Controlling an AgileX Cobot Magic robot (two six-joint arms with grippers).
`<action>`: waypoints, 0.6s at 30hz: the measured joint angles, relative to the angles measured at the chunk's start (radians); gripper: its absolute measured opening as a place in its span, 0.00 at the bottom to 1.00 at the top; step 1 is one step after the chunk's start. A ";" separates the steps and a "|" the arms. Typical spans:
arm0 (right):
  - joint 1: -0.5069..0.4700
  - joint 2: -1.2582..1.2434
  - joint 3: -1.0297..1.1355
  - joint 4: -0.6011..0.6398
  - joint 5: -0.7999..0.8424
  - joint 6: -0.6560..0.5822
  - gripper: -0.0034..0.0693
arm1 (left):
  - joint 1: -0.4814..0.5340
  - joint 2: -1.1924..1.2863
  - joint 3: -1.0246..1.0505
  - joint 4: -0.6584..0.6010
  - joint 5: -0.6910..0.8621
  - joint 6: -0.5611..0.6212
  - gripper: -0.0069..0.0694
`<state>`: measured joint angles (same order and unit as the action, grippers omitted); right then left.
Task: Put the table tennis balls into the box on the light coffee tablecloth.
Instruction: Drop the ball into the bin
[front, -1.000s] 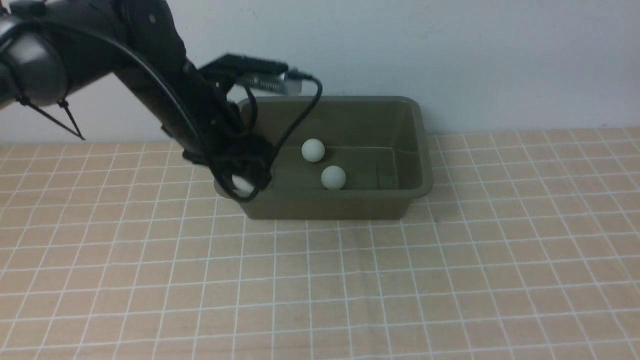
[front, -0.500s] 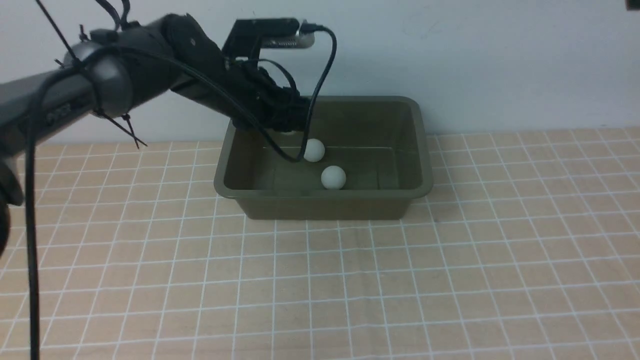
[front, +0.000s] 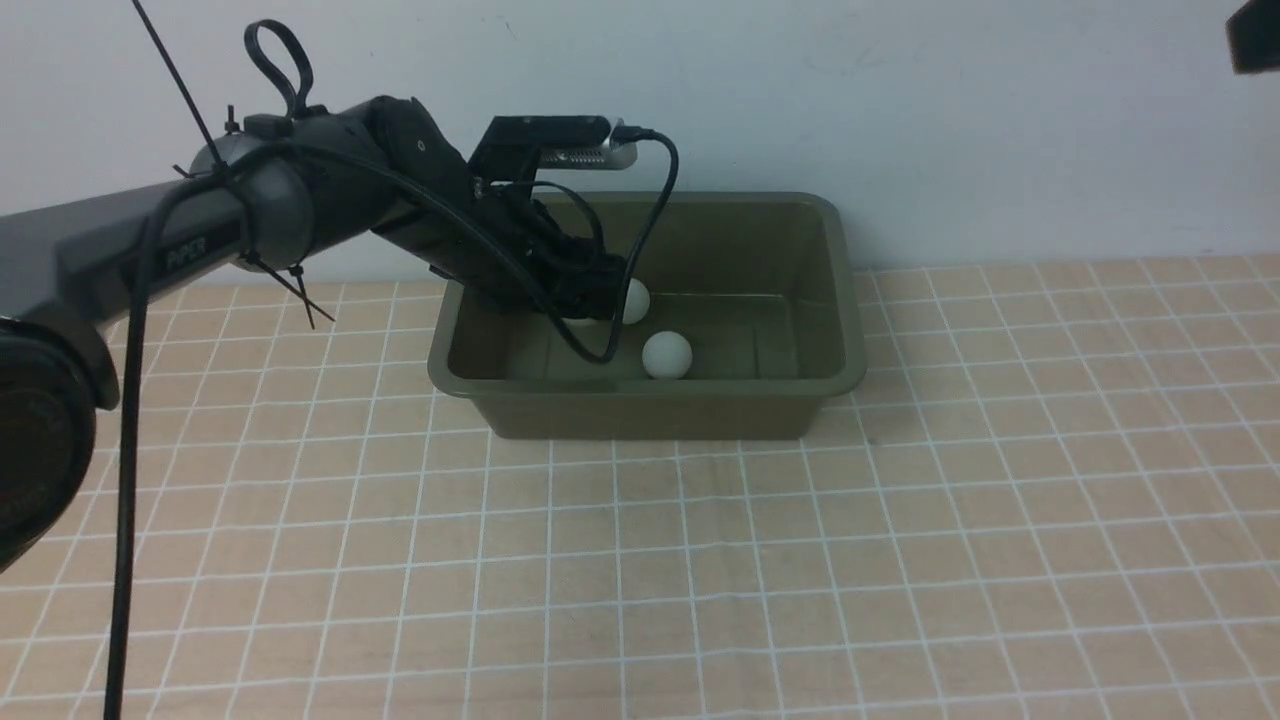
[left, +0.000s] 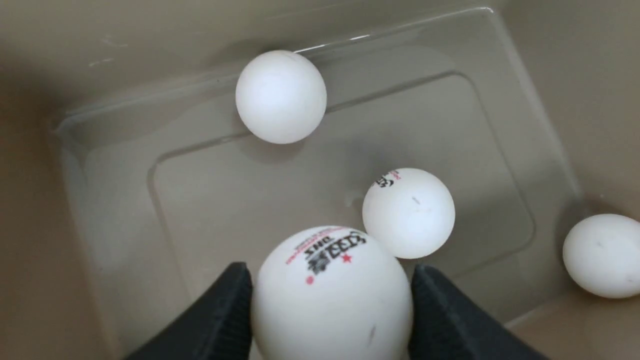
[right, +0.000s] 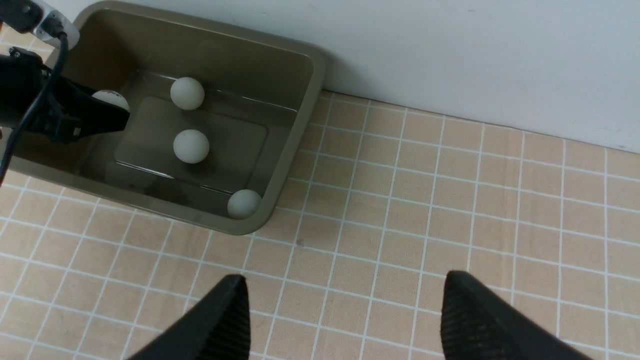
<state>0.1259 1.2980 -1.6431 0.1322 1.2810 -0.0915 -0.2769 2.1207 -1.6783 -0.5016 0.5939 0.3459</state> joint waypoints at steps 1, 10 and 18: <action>0.000 0.000 0.000 0.000 0.000 0.000 0.69 | 0.000 0.000 0.000 0.000 0.000 0.001 0.54; 0.000 0.000 0.000 0.000 0.000 -0.003 0.69 | -0.002 0.000 0.000 -0.001 0.000 0.001 0.65; 0.000 -0.081 0.000 -0.001 0.000 -0.003 0.69 | -0.002 -0.075 -0.070 0.000 0.150 0.000 0.59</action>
<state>0.1259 1.2171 -1.6431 0.1314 1.2810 -0.0944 -0.2789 2.0455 -1.7479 -0.5013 0.7442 0.3457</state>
